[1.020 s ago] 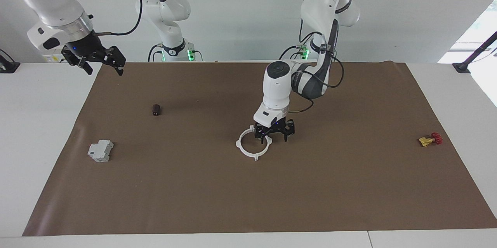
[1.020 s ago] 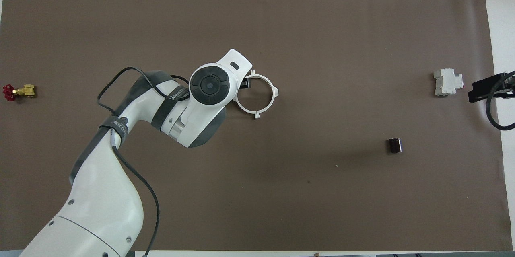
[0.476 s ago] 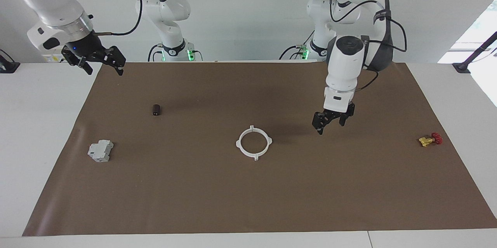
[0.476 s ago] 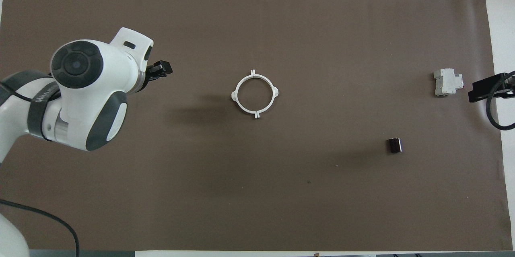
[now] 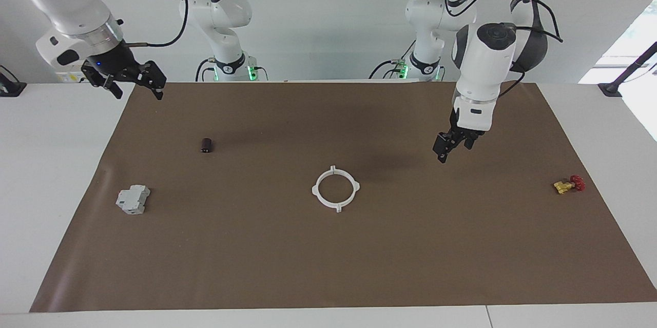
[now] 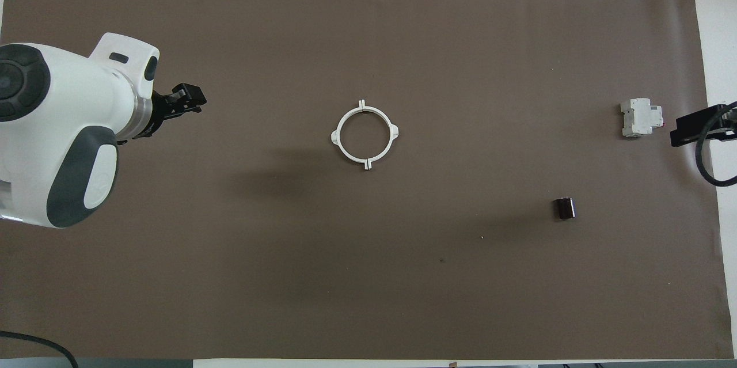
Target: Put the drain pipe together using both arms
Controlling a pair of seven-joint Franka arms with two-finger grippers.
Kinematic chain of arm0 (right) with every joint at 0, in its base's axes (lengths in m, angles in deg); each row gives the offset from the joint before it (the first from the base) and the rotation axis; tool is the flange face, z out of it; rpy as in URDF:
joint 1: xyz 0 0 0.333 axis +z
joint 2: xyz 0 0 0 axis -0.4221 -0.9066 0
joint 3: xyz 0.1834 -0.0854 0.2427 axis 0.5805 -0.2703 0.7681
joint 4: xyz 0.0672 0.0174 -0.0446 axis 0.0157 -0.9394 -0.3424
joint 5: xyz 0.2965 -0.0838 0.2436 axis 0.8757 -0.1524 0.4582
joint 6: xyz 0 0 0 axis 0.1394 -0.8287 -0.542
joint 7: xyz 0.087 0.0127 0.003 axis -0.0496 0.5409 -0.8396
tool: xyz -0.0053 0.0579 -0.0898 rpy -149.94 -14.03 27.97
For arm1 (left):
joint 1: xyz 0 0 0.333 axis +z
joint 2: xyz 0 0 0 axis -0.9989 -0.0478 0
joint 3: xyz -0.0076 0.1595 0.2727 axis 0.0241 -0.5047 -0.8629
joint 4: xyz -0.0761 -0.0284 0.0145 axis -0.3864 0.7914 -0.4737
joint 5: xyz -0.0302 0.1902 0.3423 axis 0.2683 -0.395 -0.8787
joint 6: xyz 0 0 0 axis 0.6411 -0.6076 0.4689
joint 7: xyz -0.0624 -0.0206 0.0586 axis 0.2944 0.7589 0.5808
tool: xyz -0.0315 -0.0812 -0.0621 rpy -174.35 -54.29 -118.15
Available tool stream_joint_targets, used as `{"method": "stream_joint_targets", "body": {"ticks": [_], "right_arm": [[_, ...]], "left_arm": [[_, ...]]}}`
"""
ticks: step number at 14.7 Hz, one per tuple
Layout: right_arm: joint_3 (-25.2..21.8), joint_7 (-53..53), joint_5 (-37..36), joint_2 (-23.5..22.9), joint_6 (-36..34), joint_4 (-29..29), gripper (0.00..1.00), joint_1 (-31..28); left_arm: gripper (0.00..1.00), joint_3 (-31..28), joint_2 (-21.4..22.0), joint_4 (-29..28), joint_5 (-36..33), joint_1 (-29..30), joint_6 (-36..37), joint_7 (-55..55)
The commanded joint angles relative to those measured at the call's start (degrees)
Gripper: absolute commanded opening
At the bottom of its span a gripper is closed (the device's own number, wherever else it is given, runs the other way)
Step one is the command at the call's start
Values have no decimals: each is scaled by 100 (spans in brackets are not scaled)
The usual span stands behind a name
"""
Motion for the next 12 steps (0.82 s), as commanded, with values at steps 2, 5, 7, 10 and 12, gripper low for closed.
{"method": "stream_joint_targets", "body": {"ticks": [2,5,7,10,12], "right_arm": [[40,-93,31,36,-40,-46,100,-63],[40,-93,31,36,-40,-46,100,-54],[40,-93,31,36,-40,-46,100,-54],[40,-93,31,45,-40,-46,100,-54],[40,-93,31,45,-40,-46,100,-54]], "left_arm": [[100,-15,128,58,122,520,275,-1365],[100,-24,146,374,648,916,450,-2412],[100,-24,128,734,676,1066,932,-2887],[100,-24,75,1322,684,1207,1723,-3389],[100,-33,14,1735,850,1356,2181,-3687]]}}
